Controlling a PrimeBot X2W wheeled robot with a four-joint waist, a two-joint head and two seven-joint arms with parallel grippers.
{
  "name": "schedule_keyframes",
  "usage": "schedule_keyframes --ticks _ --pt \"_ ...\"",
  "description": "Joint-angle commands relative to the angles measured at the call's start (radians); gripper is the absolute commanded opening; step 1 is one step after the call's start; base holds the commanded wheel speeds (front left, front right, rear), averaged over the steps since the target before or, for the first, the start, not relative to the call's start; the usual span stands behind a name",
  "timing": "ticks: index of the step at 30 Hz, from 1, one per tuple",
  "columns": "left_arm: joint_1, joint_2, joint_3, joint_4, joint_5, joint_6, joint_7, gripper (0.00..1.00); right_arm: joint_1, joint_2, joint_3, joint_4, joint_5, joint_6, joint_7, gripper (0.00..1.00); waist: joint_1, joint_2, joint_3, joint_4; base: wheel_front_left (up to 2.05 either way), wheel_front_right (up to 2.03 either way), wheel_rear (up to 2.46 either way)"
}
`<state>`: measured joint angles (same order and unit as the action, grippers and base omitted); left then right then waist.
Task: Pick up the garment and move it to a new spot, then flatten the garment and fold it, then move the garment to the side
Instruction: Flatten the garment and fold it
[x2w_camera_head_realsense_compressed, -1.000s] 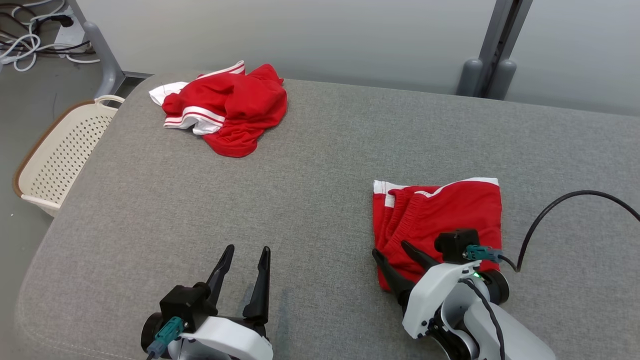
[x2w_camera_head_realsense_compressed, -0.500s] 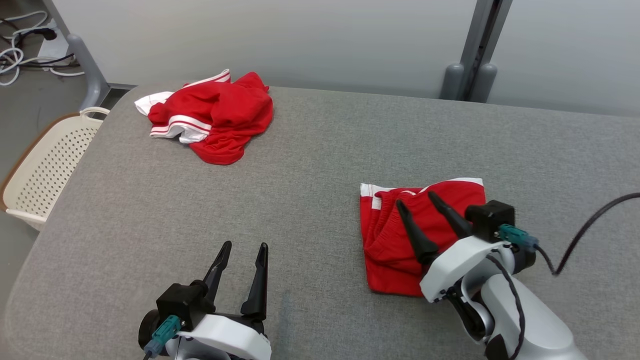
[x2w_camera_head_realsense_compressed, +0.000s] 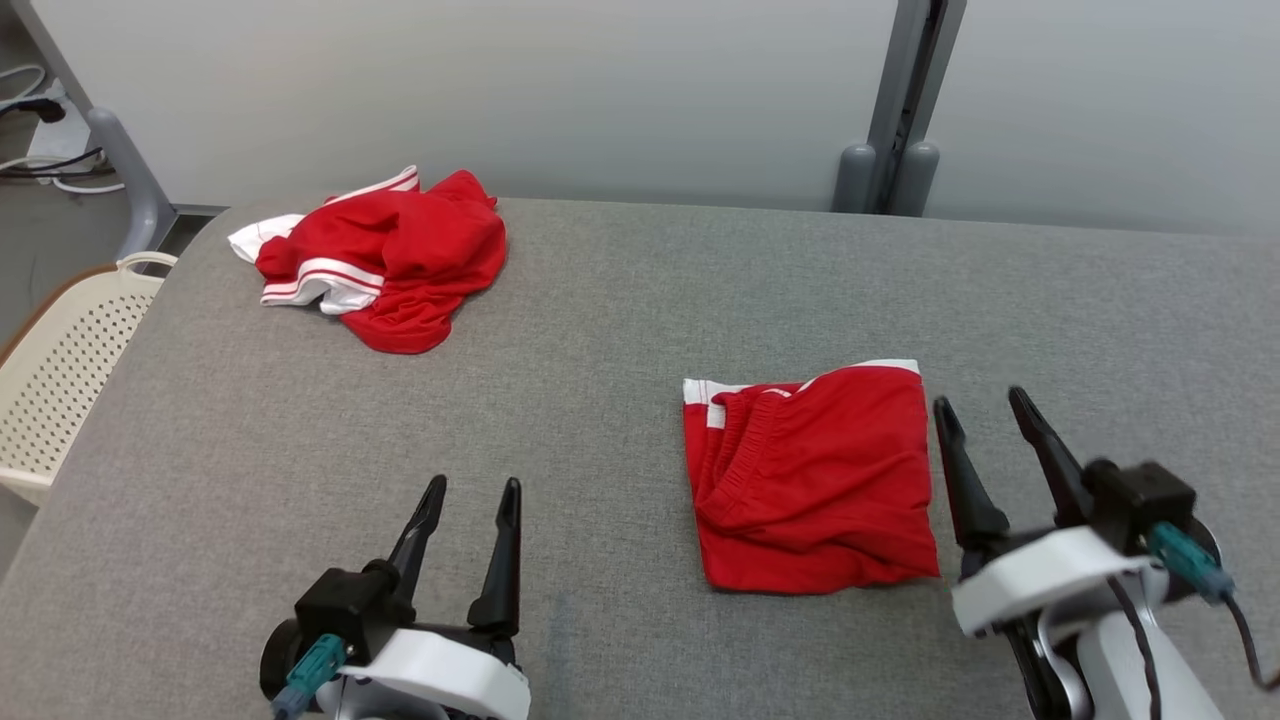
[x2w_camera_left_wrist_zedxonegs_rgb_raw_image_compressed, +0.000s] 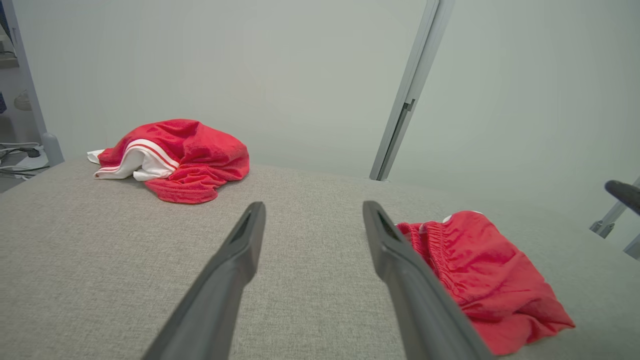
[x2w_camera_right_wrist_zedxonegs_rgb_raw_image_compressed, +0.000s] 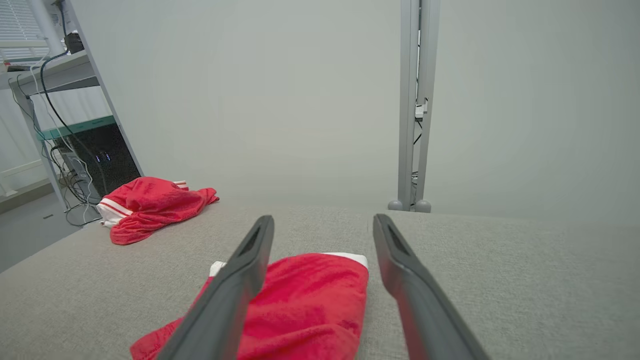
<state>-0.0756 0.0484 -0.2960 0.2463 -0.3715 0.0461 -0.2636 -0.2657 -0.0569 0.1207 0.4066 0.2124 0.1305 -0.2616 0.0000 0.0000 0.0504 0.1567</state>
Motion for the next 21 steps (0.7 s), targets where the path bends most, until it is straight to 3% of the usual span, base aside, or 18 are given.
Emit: schedule_keyframes --ticks 1,11,21 --pt "0.01 0.004 0.011 -0.005 0.004 0.006 -0.001 1.0 0.027 0.0 -0.017 -0.024 -0.009 0.0 -0.004 1.0 0.0 0.0 -0.005 -0.006 0.0 0.0 0.0" --pt "0.077 0.007 0.073 -0.032 0.034 -0.006 -0.001 1.0 0.216 0.004 -0.11 -0.216 -0.013 0.0 0.008 1.0 0.0 0.0 -0.032 -0.036 0.0 0.0 0.0" --pt "0.095 0.005 0.087 -0.03 0.05 -0.011 -0.001 1.0 0.272 0.004 -0.131 -0.268 0.024 0.001 0.028 1.0 0.0 0.0 -0.049 -0.054 0.0 0.0 0.0"
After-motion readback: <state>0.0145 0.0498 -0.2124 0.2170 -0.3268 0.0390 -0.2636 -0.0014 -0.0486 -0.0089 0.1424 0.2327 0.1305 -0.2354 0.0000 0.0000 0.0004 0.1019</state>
